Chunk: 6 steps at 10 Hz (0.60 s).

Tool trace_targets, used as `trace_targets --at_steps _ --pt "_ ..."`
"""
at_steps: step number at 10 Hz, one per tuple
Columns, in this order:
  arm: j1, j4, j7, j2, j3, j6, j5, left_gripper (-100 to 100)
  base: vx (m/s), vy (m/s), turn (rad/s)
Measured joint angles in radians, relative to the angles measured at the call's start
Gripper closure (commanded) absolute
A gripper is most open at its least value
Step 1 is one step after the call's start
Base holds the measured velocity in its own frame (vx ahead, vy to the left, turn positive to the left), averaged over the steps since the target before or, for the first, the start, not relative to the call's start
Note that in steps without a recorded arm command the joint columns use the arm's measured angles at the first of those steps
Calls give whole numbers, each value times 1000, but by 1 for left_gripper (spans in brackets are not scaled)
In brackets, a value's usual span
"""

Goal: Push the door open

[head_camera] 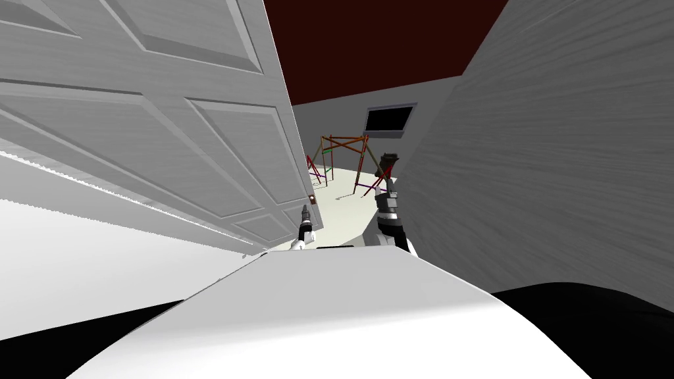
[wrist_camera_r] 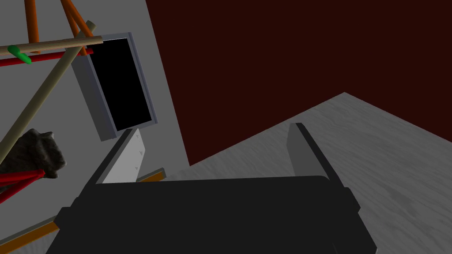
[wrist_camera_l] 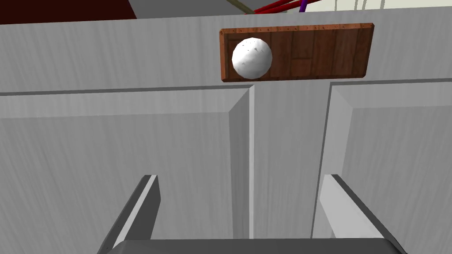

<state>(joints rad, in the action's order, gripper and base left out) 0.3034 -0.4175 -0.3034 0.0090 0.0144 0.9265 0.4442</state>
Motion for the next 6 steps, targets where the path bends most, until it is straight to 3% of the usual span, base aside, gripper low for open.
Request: trace_targets --at_steps 3,6 --pt "6 14 7 22 4 8 2 -100 195 12 -23" --pt "12 29 13 14 8 17 4 -100 205 -1 -28"
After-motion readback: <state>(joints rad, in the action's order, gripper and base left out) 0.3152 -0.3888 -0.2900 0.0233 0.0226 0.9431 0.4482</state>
